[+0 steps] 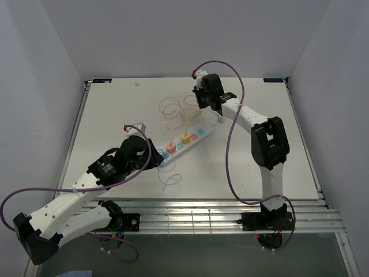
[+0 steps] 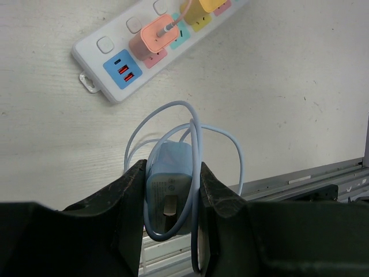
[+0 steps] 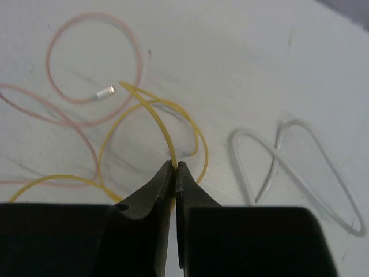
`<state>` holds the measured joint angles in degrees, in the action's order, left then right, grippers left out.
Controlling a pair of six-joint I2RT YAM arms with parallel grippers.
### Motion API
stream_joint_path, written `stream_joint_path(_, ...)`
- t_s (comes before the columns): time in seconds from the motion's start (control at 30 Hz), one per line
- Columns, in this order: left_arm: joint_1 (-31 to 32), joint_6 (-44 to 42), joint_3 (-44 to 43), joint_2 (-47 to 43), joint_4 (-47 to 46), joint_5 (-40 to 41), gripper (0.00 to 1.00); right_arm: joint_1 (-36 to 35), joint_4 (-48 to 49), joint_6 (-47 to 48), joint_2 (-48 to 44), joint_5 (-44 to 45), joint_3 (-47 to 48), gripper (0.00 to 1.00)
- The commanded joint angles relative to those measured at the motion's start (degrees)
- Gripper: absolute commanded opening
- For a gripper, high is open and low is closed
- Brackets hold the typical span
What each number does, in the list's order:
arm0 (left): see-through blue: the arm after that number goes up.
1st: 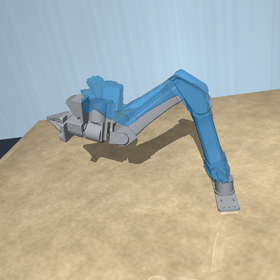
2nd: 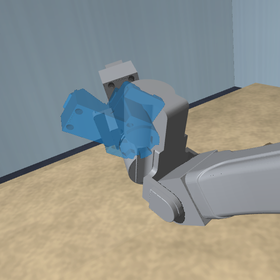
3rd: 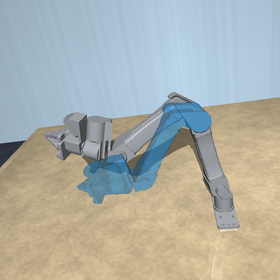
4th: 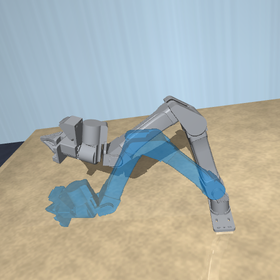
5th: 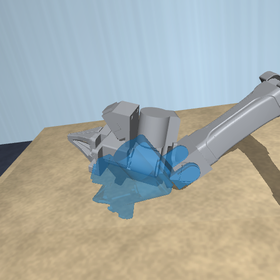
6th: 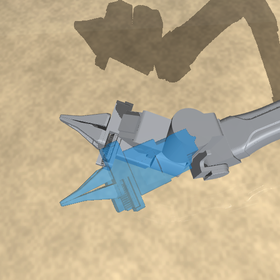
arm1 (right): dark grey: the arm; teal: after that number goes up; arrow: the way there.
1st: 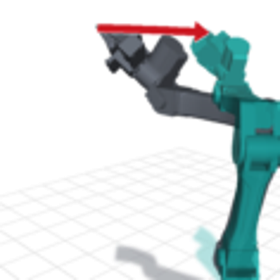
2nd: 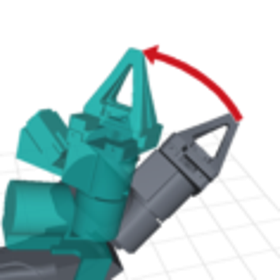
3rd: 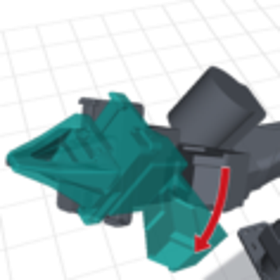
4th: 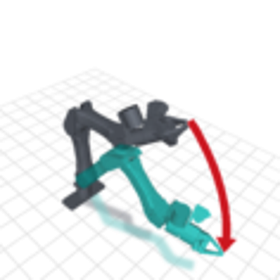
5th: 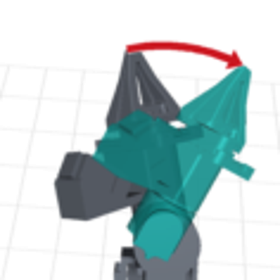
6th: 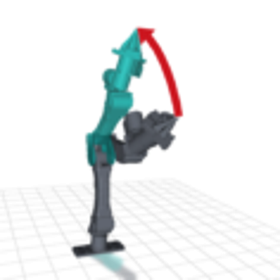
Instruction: Insert the plug
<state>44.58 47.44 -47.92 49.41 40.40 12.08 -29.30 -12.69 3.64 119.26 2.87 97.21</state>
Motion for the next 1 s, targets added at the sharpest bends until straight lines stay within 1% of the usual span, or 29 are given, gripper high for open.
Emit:
stream_joint_path(0.0, -0.28, 0.37, -1.21, -0.28, 0.38, 1.9, 0.0, -1.98, 19.71, 0.84, -2.36, 2.22, 3.17, 0.08)
stream_joint_path(0.07, -0.28, 0.46, -1.3, -0.1, 0.12, 1.81, 0.0, -2.78, 29.86, 1.2, -3.07, 0.91, -1.29, 0.08)
stream_joint_path(0.13, -0.37, 0.37, -1.03, -0.1, -0.67, 1.55, 0.0, -3.74, 36.74, -1.6, -0.97, 1.69, -1.15, 0.08)
stream_joint_path(0.2, -0.37, 0.46, -0.86, -0.01, -1.64, 1.11, 0.0, -4.54, 31.97, -2.67, 5.52, 3.01, 7.7, 0.08)
stream_joint_path(0.23, -0.37, 0.37, -0.77, -0.01, -1.9, 0.32, 0.0, -4.8, 24.02, -3.19, 7.98, 3.01, 11.47, 0.08)
stream_joint_path(0.27, -0.37, 0.11, -0.77, 0.07, -2.08, 0.06, 0.0, -4.8, 19.33, -4.59, 10.53, 2.67, 15.43, 0.09)
stream_joint_path(0.3, -0.37, 0.2, -0.77, 0.07, -2.26, -0.12, 0.0, -4.98, 15.36, -5.65, 14.21, 2.31, 21.12, 0.14)
stream_joint_path(0.33, -0.28, -0.06, -1.12, 0.07, -2.35, -0.38, 0.0, -4.98, 12.98, -6.53, 15.11, 1.7, 21.96, 0.19)
stream_joint_path(0.37, -0.37, -0.33, -1.3, -0.01, -2.26, -0.65, 0.0, -4.98, 9.65, -8.54, 15.38, 1.7, 21.71, 0.27)
stream_joint_path(0.4, -0.37, -0.42, -1.56, -0.1, -2.43, -0.82, 0.0, -4.89, 9.26, -9.0, 14.43, 1.17, 19.27, 0.56)
stream_joint_path(0.43, -0.37, -0.68, -2.0, -0.45, -2.69, -1.17, 0.0, -4.89, 8.91, -9.0, 13.46, -0.4, 17.94, 0.7)
stream_joint_path(0.47, -0.28, -0.94, -2.26, -0.63, -2.87, -1.79, 0.0, -4.89, 7.78, -9.17, 12.15, -0.94, 16.62, 0.8)
stream_joint_path(0.5, -0.28, -1.29, -2.53, -0.8, -3.4, -2.05, 0.0, -4.89, 6.72, -8.74, 9.18, -2.25, 14.87, 0.94)
stream_joint_path(0.53, -0.37, -1.56, -2.88, -0.72, -3.75, -2.32, 0.0, -4.98, 5.32, -8.39, 7.49, -2.26, 14.24, 1.0)
stream_joint_path(0.57, -0.37, -1.65, -3.4, -0.8, -4.1, -2.84, 0.0, -4.98, 2.09, -8.21, 5.56, -2.26, 13.71, 0.96)
stream_joint_path(0.6, -0.37, -1.65, -3.67, -0.72, -4.97, -2.93, 0.0, -4.98, 0.23, -7.95, 1.54, -2.26, 12.75, 0.91)
stream_joint_path(0.67, -0.37, -1.74, -4.28, -0.28, -6.03, -3.72, 0.0, -4.98, -2.33, -7.94, -3.05, -2.26, 10.47, 0.9)
stream_joint_path(0.7, -0.37, -1.74, -4.37, -0.1, -7.34, -4.25, 0.0, -4.98, -3.21, -8.21, -8.29, -2.26, 8.63, 0.9)
stream_joint_path(0.73, -0.37, -1.65, -4.46, 0.07, -8.05, -4.6, 0.0, -4.98, -3.05, -8.91, -11.13, -4.61, 3.57, 0.9)
stream_joint_path(0.77, -0.37, -1.56, -4.55, 0.25, -8.58, -5.13, 0.0, -4.89, -2.52, -9.78, -14.2, -5.15, 0.3, 0.9)
stream_joint_path(0.8, -0.37, -1.39, -4.64, 0.34, -9.72, -6.0, 0.0, -4.89, -1.21, -10.49, -20.41, -6.03, -3.31, 0.9)
stream_joint_path(0.83, -0.37, -0.78, -4.72, 0.43, -10.08, -6.36, 0.0, -4.98, 1.76, -11.63, -23.52, -7.87, -7.0, 0.9)
stream_joint_path(0.87, -0.37, -0.34, -4.9, 0.43, -10.17, -6.62, 0.0, -4.8, 3.01, -12.51, -26.77, -8.41, -13.99, 0.9)
stream_joint_path(0.9, -0.28, 0.02, -5.42, 0.43, -10.52, -7.5, 0.0, -4.8, 4.24, -13.73, -32.98, -8.85, -17.54, 0.9)
stream_joint_path(0.93, -0.37, 0.8, -5.52, 0.25, -10.87, -7.94, 0.0, -4.72, 6.86, -16.44, -36.17, -10.5, -21.23, 0.9)
stream_joint_path(0.97, -0.28, 1.16, -5.6, -0.01, -11.13, -8.38, 0.0, -4.54, 8.45, -17.86, -42.73, -11.74, -28.93, 0.9)
